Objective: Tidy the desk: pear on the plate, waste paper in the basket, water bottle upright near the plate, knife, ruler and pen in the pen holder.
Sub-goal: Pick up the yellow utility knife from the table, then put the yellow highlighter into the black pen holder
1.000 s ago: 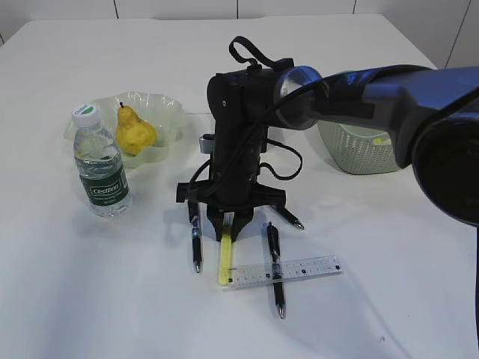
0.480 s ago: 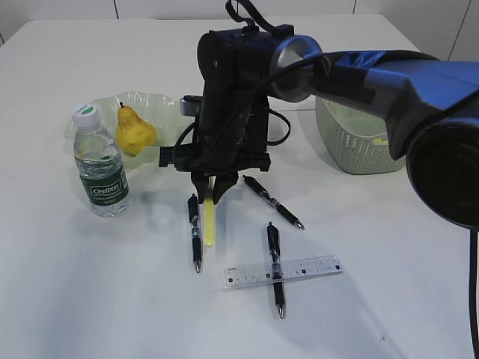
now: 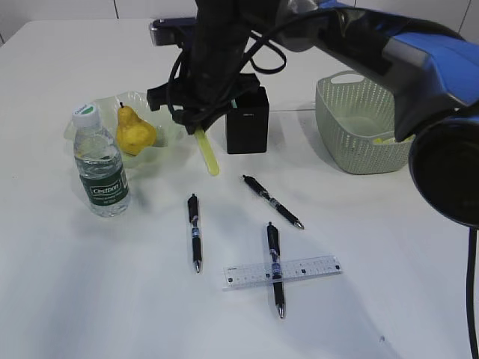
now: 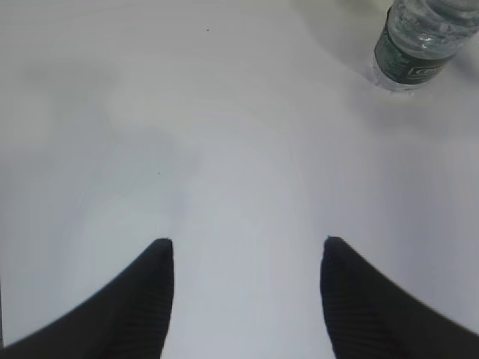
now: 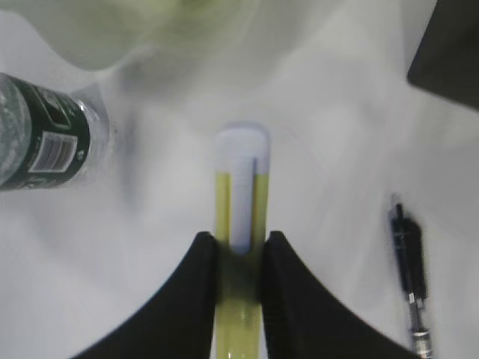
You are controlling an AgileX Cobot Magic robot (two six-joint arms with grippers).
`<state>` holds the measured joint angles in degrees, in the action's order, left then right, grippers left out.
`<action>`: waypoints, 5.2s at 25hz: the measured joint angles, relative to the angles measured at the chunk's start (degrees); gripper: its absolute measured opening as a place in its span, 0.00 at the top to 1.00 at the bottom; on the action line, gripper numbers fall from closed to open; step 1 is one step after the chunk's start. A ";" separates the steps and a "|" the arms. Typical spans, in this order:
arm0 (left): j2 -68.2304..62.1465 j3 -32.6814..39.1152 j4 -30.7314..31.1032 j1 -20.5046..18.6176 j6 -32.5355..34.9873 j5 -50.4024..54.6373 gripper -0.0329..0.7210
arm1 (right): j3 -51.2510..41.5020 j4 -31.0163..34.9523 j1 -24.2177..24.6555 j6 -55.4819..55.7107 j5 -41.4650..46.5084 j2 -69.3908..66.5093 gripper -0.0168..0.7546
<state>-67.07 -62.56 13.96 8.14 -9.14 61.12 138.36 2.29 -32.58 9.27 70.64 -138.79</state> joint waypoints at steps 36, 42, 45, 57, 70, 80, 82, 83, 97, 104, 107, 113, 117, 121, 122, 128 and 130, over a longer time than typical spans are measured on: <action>0.00 0.00 0.00 0.00 0.00 -9.55 0.38 | 1.02 -12.53 7.88 -9.85 -20.47 12.73 0.79; 0.00 0.00 0.00 0.00 0.00 -11.13 0.38 | -7.41 -12.42 9.40 -10.78 -31.77 12.76 0.79; 0.00 0.00 0.00 0.00 0.00 -11.45 0.38 | -13.77 -12.64 9.40 -11.30 -37.70 12.85 0.79; -2.05 0.00 0.00 0.00 0.00 -12.23 0.38 | -46.72 -10.62 12.39 -9.27 -81.18 20.67 0.79; -4.67 0.00 -0.34 0.00 0.00 -12.12 0.39 | -43.77 -7.48 12.67 -7.38 -87.80 14.18 0.79; -4.67 0.00 -0.24 0.00 0.00 -12.71 0.40 | -36.57 -7.27 12.67 -6.73 -85.28 7.80 0.79; -4.67 0.00 -0.14 0.00 0.00 -12.71 0.40 | -36.02 -7.27 12.69 -6.73 -84.63 6.79 0.79; -4.67 0.00 -0.14 0.00 0.00 -12.71 0.40 | -35.88 -7.27 12.79 -6.73 -84.34 6.38 0.79; -4.67 0.00 -0.14 0.00 0.00 -14.85 0.40 | -35.31 -7.27 14.23 -6.60 -83.12 3.15 0.79; -4.67 0.00 -0.14 0.00 0.00 -15.27 0.40 | -35.31 -7.27 14.23 -6.60 -82.62 2.80 0.79; -4.67 0.00 -0.14 0.00 0.00 -15.27 0.40 | -35.31 -7.27 14.23 -6.60 -82.49 2.80 0.79; -4.67 0.00 -0.14 0.00 0.00 -14.95 0.40 | -35.31 -7.27 14.23 -6.60 -80.85 2.80 0.75; -4.67 0.00 -0.14 0.00 0.00 -14.58 0.40 | -35.31 -7.27 14.23 -6.60 -79.72 2.80 0.67; -4.67 0.00 -0.14 0.00 0.00 -14.48 0.40 | -35.04 -7.27 14.23 -6.60 -79.00 2.80 0.62; -4.67 0.00 -0.14 0.00 0.00 -14.46 0.40 | -34.77 -7.27 14.23 -6.37 -78.34 2.80 0.62; -4.67 0.00 -0.14 0.00 0.00 -14.23 0.40 | -32.16 -7.25 14.23 -5.99 -72.80 2.80 0.61; -4.67 0.00 -0.14 0.00 0.00 -14.23 0.40 | -30.97 -7.15 14.23 -5.92 -70.29 2.80 0.61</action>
<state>-71.74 -62.56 13.83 8.14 -9.14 46.89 107.39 -4.86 -18.35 3.35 0.35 -136.00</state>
